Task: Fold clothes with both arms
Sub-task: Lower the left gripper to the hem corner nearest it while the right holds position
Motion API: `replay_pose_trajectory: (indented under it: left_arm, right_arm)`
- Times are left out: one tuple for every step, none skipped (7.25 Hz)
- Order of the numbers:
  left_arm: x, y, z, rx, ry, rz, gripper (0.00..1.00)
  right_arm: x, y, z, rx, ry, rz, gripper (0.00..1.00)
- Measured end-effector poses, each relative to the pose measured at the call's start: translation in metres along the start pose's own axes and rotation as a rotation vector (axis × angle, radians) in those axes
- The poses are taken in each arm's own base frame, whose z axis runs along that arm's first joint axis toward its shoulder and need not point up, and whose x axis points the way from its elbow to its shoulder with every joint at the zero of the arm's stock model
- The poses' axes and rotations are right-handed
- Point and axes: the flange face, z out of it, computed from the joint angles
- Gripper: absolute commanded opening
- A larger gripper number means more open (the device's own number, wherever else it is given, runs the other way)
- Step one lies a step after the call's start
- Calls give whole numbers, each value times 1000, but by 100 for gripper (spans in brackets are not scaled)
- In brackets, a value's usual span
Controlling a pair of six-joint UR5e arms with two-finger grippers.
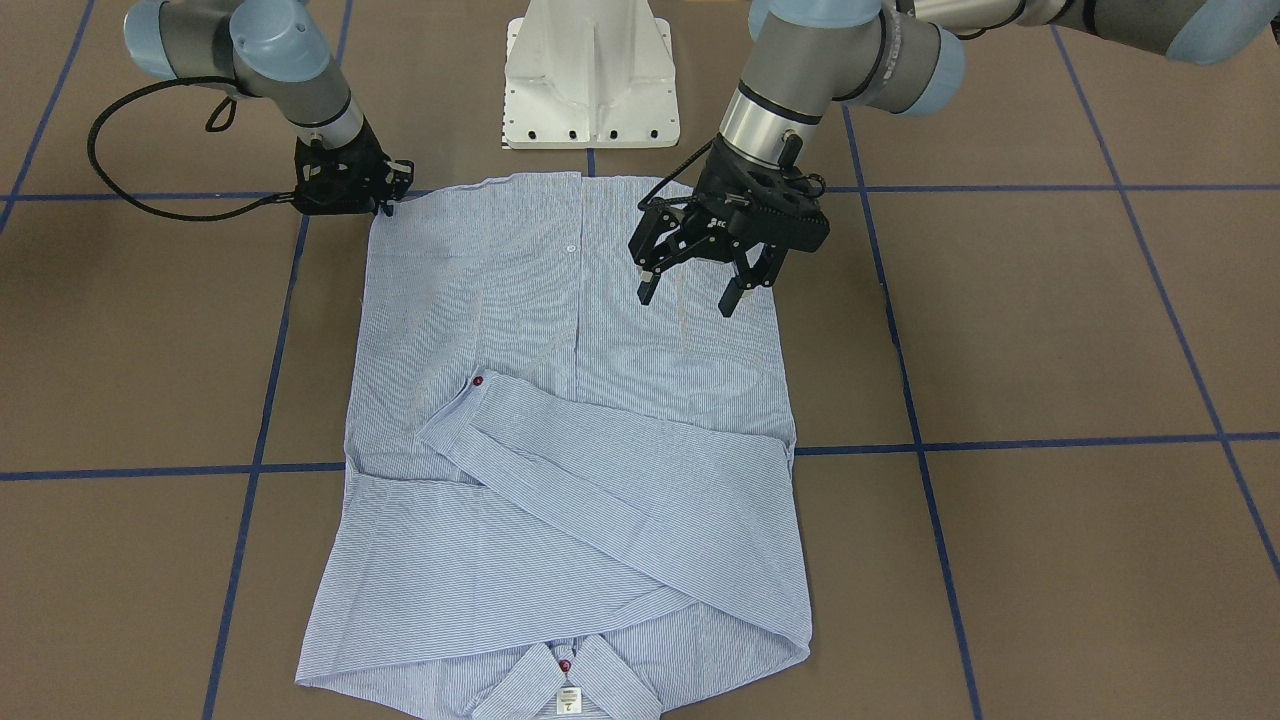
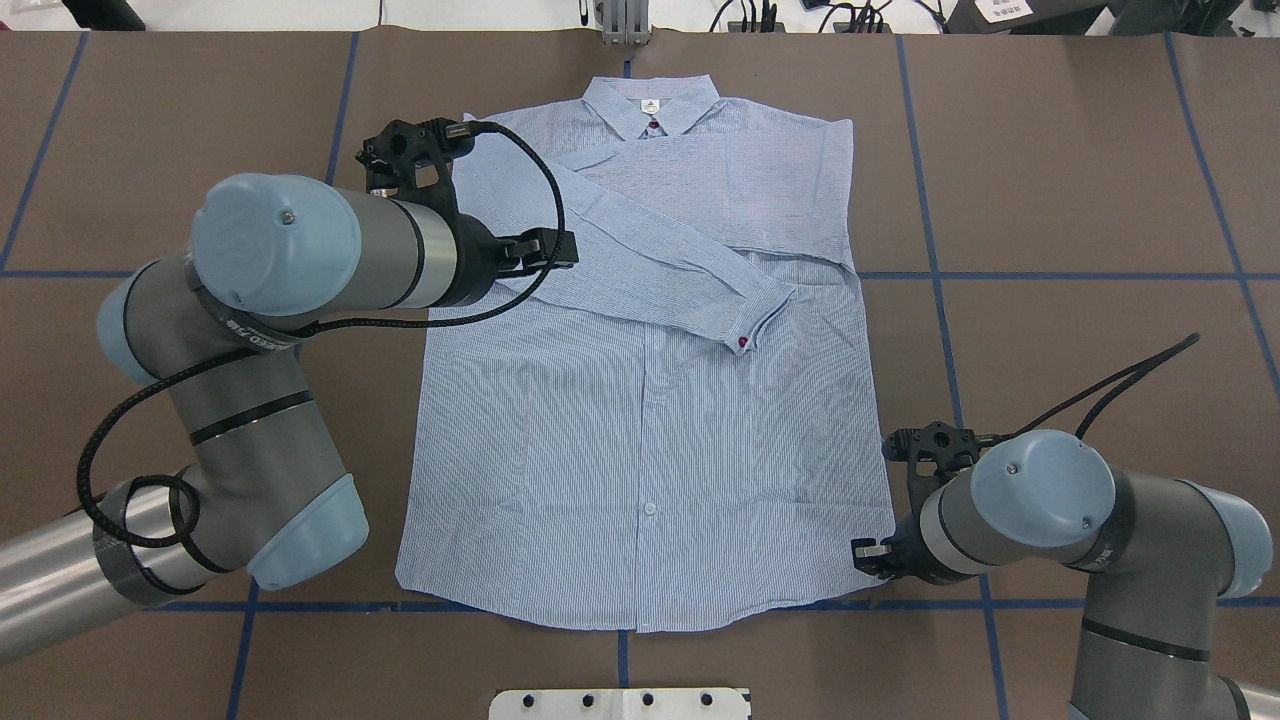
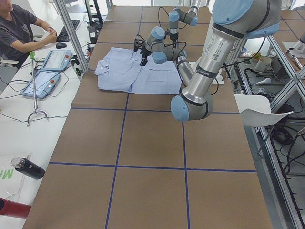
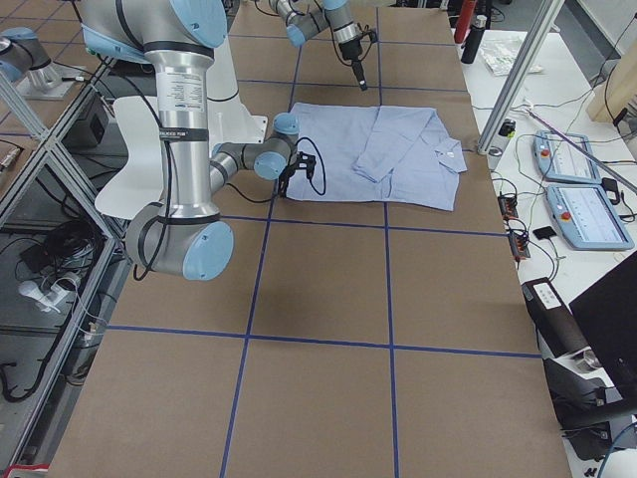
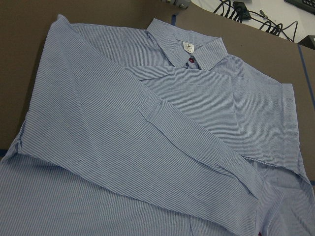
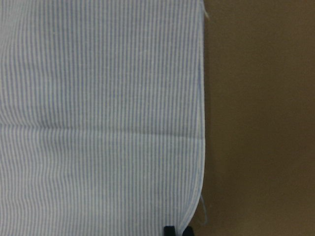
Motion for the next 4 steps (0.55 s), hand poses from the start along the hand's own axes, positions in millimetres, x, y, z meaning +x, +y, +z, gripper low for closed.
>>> replay_pose_trajectory:
  left_arm:
    - [-1, 0, 1, 0, -3, 0, 99]
    - [-3, 0, 3, -3, -10, 0, 99]
    - [-9, 2, 6, -16, -37, -3, 99]
    - [-21, 8, 9, -52, -87, -11, 99]
  right_arm:
    - [-2, 0, -2, 1, -6, -2, 0]
    - [-5, 1, -5, 4, -14, -6, 0]
    - [-8, 0, -7, 8, -20, -8, 0]
    - [-10, 0, -9, 12, -24, -10, 0]
